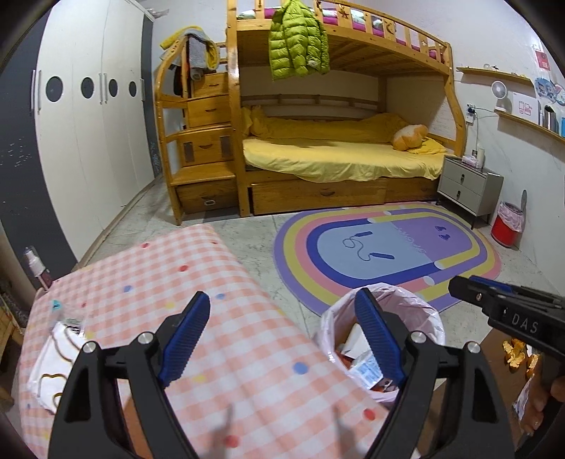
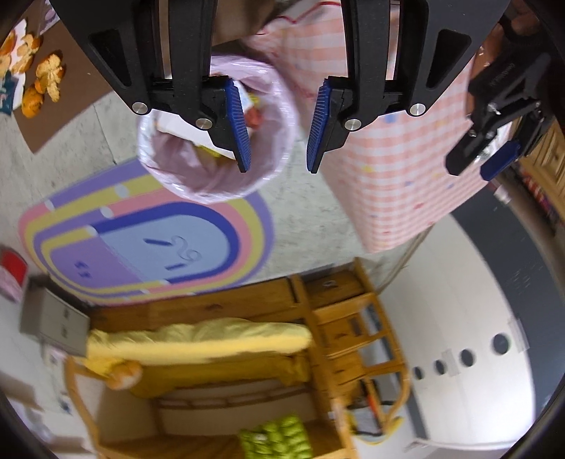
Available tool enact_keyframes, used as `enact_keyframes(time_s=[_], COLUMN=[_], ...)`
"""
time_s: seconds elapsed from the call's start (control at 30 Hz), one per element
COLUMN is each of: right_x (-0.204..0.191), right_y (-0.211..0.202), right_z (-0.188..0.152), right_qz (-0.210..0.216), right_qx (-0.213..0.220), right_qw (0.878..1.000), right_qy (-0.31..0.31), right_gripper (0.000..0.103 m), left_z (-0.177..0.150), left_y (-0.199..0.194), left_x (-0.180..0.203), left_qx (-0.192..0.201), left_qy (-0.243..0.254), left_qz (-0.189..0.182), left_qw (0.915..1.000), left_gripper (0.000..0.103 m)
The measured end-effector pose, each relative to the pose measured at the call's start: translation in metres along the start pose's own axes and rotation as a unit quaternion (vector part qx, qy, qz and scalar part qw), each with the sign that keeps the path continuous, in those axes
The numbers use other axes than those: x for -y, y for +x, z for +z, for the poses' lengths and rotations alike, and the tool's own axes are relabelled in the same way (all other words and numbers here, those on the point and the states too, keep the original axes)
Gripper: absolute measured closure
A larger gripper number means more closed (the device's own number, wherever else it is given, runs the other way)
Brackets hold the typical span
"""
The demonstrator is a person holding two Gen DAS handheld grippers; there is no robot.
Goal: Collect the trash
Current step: 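Move both tools back over the table toward the brown leather sheath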
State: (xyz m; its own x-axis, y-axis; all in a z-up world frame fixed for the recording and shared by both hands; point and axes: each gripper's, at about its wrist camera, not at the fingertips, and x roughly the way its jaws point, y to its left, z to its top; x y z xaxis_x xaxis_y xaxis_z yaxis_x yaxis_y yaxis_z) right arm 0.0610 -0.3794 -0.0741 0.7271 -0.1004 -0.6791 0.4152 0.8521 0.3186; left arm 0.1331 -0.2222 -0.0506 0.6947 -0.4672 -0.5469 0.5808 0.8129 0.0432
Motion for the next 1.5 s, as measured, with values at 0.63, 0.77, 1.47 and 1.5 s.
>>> enact_keyframes(time_s=[0.63,0.77,1.47,1.5], right_x=[-0.175,-0.197,-0.166,-0.165], right_y=[0.005,0.018,0.040,0.040], right_z=[-0.008,-0.017,-0.025,-0.025], right_qz=[0.106,0.123,0.103,0.104], right_qx=[0.001,0.010,-0.008,-0.009], right_qw=[0.982,0.976,0.985,0.985], right_qy=[-0.155,-0.181,-0.139,-0.137], right_gripper=[0.043,0.041,0.041,0.041], left_z=[-0.050,-0.066,-0.122,-0.125], left_y=[-0.077,-0.085,-0.078,-0.078], left_x=[-0.145,-0.173,-0.130,-0.129], left_qx=[-0.015,-0.030,-0.112,-0.117], left_qy=[-0.068,-0.102,-0.034,-0.038], left_qz=[0.135,0.152,0.050,0.049], left_qw=[0.9884,0.9827,0.9918,0.9913], left_gripper=[0.015,0.015,0.043,0.045])
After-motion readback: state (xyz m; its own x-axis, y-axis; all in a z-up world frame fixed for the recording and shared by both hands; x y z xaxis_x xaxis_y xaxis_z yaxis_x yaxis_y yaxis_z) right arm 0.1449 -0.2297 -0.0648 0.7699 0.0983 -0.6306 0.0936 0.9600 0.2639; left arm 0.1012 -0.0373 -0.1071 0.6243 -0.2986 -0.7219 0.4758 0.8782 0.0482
